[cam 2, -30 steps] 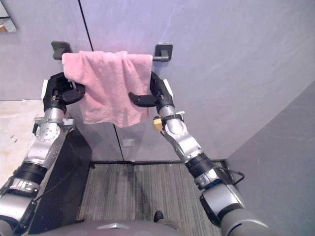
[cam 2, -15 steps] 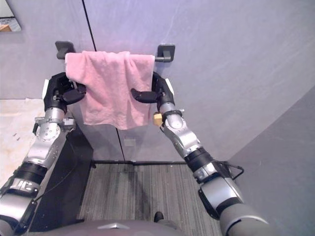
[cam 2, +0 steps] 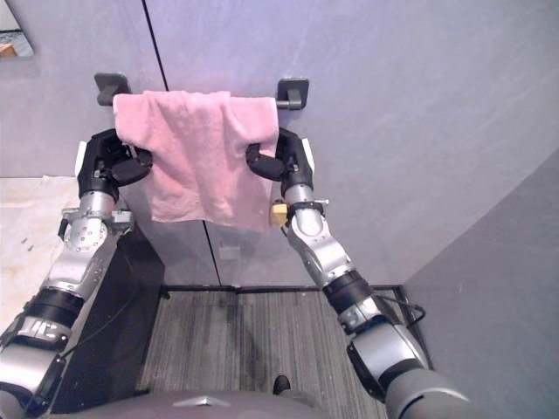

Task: Organize the bathroom.

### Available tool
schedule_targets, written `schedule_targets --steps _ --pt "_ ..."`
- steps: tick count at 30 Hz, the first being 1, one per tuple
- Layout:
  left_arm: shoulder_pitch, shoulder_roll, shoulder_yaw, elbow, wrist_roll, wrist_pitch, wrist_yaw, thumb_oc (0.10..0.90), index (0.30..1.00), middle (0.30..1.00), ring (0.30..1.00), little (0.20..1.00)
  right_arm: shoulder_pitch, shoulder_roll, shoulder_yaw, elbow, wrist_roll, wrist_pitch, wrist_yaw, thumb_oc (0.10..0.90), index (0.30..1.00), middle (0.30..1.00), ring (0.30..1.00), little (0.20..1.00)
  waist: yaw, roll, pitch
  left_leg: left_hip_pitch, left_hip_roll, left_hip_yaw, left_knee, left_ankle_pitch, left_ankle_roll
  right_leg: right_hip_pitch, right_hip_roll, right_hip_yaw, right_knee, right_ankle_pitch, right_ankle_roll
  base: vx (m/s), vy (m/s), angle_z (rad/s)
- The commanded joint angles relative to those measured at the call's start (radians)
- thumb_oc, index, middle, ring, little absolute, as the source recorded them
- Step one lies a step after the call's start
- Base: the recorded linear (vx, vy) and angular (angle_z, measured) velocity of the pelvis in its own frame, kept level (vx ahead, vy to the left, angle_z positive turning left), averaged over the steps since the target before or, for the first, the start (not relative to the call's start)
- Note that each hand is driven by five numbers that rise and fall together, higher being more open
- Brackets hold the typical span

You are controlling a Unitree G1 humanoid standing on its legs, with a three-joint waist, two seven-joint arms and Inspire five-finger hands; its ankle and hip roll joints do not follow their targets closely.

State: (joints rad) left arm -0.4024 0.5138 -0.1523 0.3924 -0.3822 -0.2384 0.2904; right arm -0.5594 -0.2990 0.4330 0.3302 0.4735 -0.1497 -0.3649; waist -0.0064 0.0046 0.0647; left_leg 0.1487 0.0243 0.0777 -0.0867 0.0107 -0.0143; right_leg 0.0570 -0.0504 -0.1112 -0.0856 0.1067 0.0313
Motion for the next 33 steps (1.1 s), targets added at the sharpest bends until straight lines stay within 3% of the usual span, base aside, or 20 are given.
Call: schedule_targets --steps 1,10,19,26,27,28,29,33 --pt "-0.084 0.022 0.012 0.02 0.052 -0.145 0.059 0.4 0.3 0.3 0.3 0.3 0.015 0.01 -0.048 -0.068 -0.079 -0.152 -0.059 0.4 0.3 0.3 0.3 0.3 -0.007 0.007 -0.095 -0.005 0.009 0.049 -0.001 -0.012 0.009 0.057 -0.036 -0.021 -0.002 -0.066 0.022 -0.01 0.004 -0.06" --pt "-0.041 -0.004 0.035 -0.001 0.084 -0.174 0.131 0.4 0.3 0.3 0.3 0.3 0.111 0.033 -0.099 -0.09 -0.092 -0.194 -0.181 0.4 0.3 0.3 0.3 0.3 -0.022 0.013 -0.088 0.0 0.008 0.057 -0.001 -0.013 0.012 0.057 -0.036 -0.01 -0.002 -0.063 0.023 0.0 0.0 0.0" --pt "-0.054 -0.013 0.031 0.009 0.094 -0.176 0.188 0.4 0.3 0.3 0.3 0.3 0.119 0.042 -0.132 -0.076 -0.102 -0.186 -0.29 0.4 0.3 0.3 0.3 0.3 -0.021 0.012 -0.089 -0.002 0.004 0.053 -0.001 -0.013 0.013 0.057 -0.036 -0.013 -0.002 -0.062 0.023 0.0 0.0 0.0" --pt "-0.056 -0.018 0.023 0.001 0.089 -0.157 0.187 0.4 0.3 0.3 0.3 0.3 0.119 0.047 -0.14 -0.076 -0.105 -0.191 -0.285 0.4 0.3 0.3 0.3 0.3 -0.017 0.01 -0.09 -0.004 0.001 0.049 -0.001 -0.014 0.015 0.058 -0.036 -0.019 -0.002 -0.062 0.023 0.0 0.0 0.0" --pt "-0.057 -0.018 0.019 0.003 0.084 -0.151 0.179 0.552 0.528 0.528 0.528 0.528 0.117 0.044 -0.141 -0.077 -0.101 -0.19 -0.271 0.477 0.415 0.415 0.415 0.415 -0.016 0.01 -0.091 -0.004 0.001 0.048 -0.001 -0.014 0.015 0.058 -0.036 -0.02 -0.002 -0.062 0.023 0.0 0.0 0.0" --pt "-0.058 -0.018 0.016 0.006 0.084 -0.15 0.175 0.736 0.804 0.804 0.804 0.804 0.114 0.043 -0.141 -0.077 -0.103 -0.189 -0.265 0.8 0.9 0.9 0.9 0.9 -0.016 0.009 -0.091 -0.004 0.0 0.048 -0.001 -0.013 0.015 0.058 -0.036 -0.02 -0.002 -0.062 0.023 0.0 0.0 0.0" --pt "-0.06 -0.018 0.013 0.009 0.083 -0.144 0.164 0.8 0.9 0.9 0.9 0.9 0.113 0.041 -0.138 -0.08 -0.1 -0.187 -0.254 0.8 0.9 0.9 0.9 0.9 -0.016 0.009 -0.091 -0.005 0.0 0.047 -0.001 -0.013 0.015 0.058 -0.036 -0.02 -0.002 -0.062 0.023 0.0 0.0 0.0" --pt "-0.061 -0.005 0.0 0.015 0.06 -0.115 0.108 0.8 0.9 0.9 0.9 0.9 0.116 0.016 -0.144 -0.082 -0.115 -0.187 -0.216 0.8 0.9 0.9 0.9 0.9 -0.015 0.005 -0.09 -0.006 -0.002 0.048 -0.001 -0.013 0.017 0.059 -0.036 -0.023 -0.002 -0.062 0.026 -0.01 0.001 0.0"
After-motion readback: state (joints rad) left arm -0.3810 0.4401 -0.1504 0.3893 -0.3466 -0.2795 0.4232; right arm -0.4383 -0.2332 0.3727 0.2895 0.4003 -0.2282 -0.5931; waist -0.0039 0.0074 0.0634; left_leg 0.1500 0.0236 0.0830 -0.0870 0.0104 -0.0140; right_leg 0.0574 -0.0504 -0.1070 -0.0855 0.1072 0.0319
